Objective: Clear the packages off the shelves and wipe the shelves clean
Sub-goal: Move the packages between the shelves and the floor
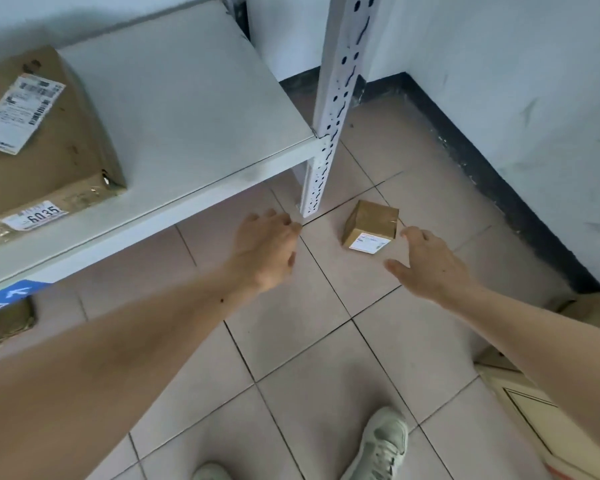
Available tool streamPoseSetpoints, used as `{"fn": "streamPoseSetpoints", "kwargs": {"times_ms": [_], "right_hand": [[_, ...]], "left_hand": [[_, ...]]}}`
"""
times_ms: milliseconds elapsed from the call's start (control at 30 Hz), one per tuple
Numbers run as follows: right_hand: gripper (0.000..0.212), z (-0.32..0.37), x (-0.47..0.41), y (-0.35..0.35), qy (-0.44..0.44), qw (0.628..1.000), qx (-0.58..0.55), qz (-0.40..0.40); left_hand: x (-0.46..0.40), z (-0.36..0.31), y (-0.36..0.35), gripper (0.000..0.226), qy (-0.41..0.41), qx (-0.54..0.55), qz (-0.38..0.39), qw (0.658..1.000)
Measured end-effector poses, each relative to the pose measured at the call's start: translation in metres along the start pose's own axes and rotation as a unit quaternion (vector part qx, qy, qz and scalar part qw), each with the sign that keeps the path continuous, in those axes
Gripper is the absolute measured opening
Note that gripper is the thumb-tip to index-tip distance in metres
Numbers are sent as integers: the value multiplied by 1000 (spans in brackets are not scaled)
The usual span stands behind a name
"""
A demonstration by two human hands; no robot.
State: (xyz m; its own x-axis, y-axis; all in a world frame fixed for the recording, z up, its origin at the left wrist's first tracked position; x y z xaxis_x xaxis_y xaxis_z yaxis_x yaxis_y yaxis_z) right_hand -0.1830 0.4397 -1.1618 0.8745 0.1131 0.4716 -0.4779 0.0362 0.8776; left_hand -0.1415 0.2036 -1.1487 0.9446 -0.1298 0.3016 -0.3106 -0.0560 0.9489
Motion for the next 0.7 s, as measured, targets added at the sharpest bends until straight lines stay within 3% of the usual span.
{"fn": "streamPoseSetpoints", "kwargs": {"times_ms": [200,400,700], "right_hand": [[62,-66,-38,-19,-3,1000,-4,19],[74,-106,-92,-53,-18,999,-31,23],[138,-117,-185,-136,6,992,-129,11]], "left_hand": [[-49,-52,-42,41,24,3,41,999],[-97,-74,-107,60,93,94,81,988],[-184,-51,-209,113,67,217,94,969]]}}
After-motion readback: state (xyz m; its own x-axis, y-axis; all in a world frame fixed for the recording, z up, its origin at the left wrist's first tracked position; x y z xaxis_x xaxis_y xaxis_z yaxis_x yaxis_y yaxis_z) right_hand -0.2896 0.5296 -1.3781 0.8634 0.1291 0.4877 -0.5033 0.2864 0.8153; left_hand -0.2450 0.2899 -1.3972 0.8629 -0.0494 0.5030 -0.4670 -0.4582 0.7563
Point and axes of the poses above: each hand's wrist, its own x-axis away from the middle knuckle, its own y-axis out of the back of the hand, z = x × y, the point moved 4 cm from there along -x, towards the middle knuckle, and after that the axes turned 3 degrees about x, right-handed, at the moved point
